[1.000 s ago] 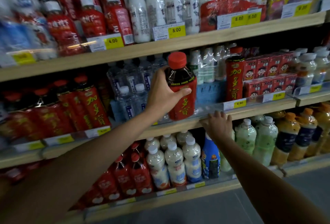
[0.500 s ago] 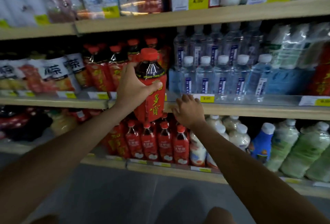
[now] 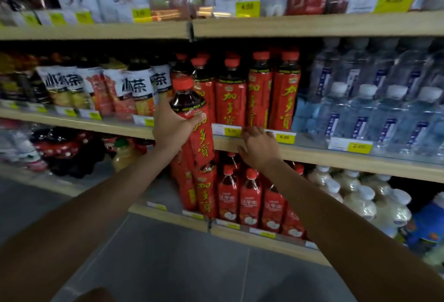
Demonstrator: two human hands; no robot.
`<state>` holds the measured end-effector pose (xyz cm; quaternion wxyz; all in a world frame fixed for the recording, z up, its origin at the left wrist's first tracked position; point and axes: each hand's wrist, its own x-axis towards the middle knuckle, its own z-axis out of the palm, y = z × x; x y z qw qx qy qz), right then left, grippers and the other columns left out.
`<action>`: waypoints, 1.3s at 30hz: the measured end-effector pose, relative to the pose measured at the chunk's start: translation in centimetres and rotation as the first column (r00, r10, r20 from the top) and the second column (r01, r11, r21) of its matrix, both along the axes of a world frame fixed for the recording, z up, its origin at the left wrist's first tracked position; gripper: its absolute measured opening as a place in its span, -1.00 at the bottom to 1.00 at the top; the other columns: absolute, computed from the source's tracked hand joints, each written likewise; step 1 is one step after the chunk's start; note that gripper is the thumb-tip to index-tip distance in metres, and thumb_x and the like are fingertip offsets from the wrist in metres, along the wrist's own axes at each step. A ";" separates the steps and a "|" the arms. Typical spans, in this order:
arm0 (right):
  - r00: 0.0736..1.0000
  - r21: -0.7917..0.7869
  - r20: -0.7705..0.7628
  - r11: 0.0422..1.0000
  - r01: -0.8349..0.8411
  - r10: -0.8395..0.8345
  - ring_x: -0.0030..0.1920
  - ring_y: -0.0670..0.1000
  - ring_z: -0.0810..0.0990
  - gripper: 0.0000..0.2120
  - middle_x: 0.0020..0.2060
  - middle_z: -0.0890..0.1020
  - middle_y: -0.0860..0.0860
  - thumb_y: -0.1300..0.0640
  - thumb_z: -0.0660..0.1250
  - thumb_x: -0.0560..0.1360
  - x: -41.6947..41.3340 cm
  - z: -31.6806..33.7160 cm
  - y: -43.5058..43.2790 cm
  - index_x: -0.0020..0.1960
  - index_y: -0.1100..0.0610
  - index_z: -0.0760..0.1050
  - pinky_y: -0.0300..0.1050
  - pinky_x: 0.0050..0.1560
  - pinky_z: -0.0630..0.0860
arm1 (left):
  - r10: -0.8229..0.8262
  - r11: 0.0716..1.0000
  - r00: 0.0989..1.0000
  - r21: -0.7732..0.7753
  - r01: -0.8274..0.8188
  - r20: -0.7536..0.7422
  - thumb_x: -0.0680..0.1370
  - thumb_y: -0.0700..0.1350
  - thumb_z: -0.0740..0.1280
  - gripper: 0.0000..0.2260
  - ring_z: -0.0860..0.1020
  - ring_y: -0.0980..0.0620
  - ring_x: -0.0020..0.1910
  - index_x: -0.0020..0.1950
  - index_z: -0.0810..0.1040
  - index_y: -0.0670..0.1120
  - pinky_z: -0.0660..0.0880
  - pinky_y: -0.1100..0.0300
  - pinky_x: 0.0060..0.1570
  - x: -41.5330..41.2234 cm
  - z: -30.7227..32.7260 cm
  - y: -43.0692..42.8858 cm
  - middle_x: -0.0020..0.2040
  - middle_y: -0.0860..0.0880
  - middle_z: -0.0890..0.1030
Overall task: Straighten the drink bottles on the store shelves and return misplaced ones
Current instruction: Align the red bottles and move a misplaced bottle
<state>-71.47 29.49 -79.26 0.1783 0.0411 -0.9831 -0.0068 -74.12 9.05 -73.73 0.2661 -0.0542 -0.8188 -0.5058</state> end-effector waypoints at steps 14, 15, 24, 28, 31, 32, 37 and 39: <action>0.983 -0.024 0.085 0.986 0.166 -0.163 0.28 0.15 0.38 -0.56 0.22 0.46 0.11 -0.04 0.25 0.52 -4.9 0.4 -7.5 0.34 0.10 0.37 0.05 0.21 0.37 | -0.133 0.990 0.991 0.052 0.133 0.008 0.30 0.13 0.53 -0.23 0.39 -0.08 0.30 0.38 0.28 -0.08 0.38 -0.14 0.26 -8.4 1.3 -7.2 0.33 -0.04 0.39; 0.979 -0.026 0.103 0.984 0.177 -0.173 0.28 0.13 0.38 -0.57 0.23 0.46 0.10 -0.02 0.27 0.52 -5.3 0.3 -8.0 0.34 0.10 0.37 0.04 0.16 0.41 | -0.145 0.988 0.989 0.064 0.144 0.008 0.30 0.12 0.53 -0.22 0.38 -0.08 0.31 0.39 0.27 -0.08 0.36 -0.14 0.28 -8.9 1.4 -7.5 0.34 -0.04 0.37; 0.955 0.039 0.127 0.963 0.266 -0.269 0.24 0.10 0.40 -0.55 0.21 0.45 0.06 0.32 0.27 0.46 -7.6 -0.8 -9.8 0.32 0.06 0.40 -0.07 -0.19 0.44 | -0.324 0.946 0.943 -0.059 0.320 -0.079 0.29 0.16 0.46 -0.30 0.39 -0.01 0.27 0.34 0.31 -0.05 0.37 -0.05 0.25 -11.2 1.7 -9.6 0.23 0.03 0.40; 0.949 0.032 0.110 0.956 0.293 -0.294 0.23 0.07 0.41 -0.61 0.19 0.47 0.03 0.27 0.25 0.50 -7.4 -0.9 -9.9 0.30 0.03 0.43 -0.08 -0.20 0.45 | -0.389 0.918 0.919 -0.117 0.379 -0.070 0.27 0.20 0.43 -0.26 0.39 -0.02 0.29 0.35 0.31 -0.08 0.38 -0.10 0.25 -10.9 2.5 -9.5 0.25 0.00 0.42; 0.944 0.024 0.092 0.948 0.317 -0.318 0.20 0.07 0.44 -0.62 0.14 0.49 0.03 0.28 0.25 0.49 -7.5 -0.5 -10.2 0.27 0.02 0.46 -0.08 -0.19 0.46 | -0.426 0.901 0.897 -0.142 0.410 -0.120 0.28 0.18 0.45 -0.27 0.40 0.01 0.29 0.36 0.32 -0.06 0.38 -0.07 0.26 -11.5 3.7 -10.1 0.28 0.00 0.44; 0.939 0.022 0.093 0.944 0.330 -0.330 0.20 0.07 0.45 -0.63 0.13 0.50 0.03 0.28 0.25 0.49 -7.5 -0.5 -10.3 0.25 0.02 0.47 -0.08 -0.19 0.47 | -0.436 0.895 0.889 -0.171 0.411 -0.143 0.28 0.18 0.45 -0.27 0.40 0.02 0.29 0.36 0.32 -0.05 0.38 -0.04 0.26 -11.8 4.0 -10.3 0.28 0.00 0.44; 0.927 0.046 0.085 0.931 0.362 -0.365 0.21 0.10 0.45 -0.67 0.13 0.49 0.06 0.30 0.22 0.50 -7.7 -0.6 -10.7 0.22 0.07 0.49 -0.06 -0.16 0.51 | -0.476 0.874 0.861 -0.204 0.440 -0.179 0.32 0.11 0.48 -0.29 0.39 0.04 0.32 0.38 0.30 -0.05 0.34 0.11 0.24 -14.2 4.3 -11.1 0.32 0.00 0.44; 0.925 0.042 0.078 0.928 0.370 -0.372 0.21 0.10 0.45 -0.66 0.13 0.50 0.06 0.31 0.23 0.49 -7.7 -0.7 -10.8 0.22 0.08 0.49 -0.06 -0.17 0.49 | -0.487 0.872 0.854 -0.159 0.464 -0.183 0.34 0.00 0.52 -0.30 0.39 0.04 0.33 0.39 0.30 -0.08 0.32 0.13 0.27 -15.3 3.9 -11.2 0.33 -0.02 0.43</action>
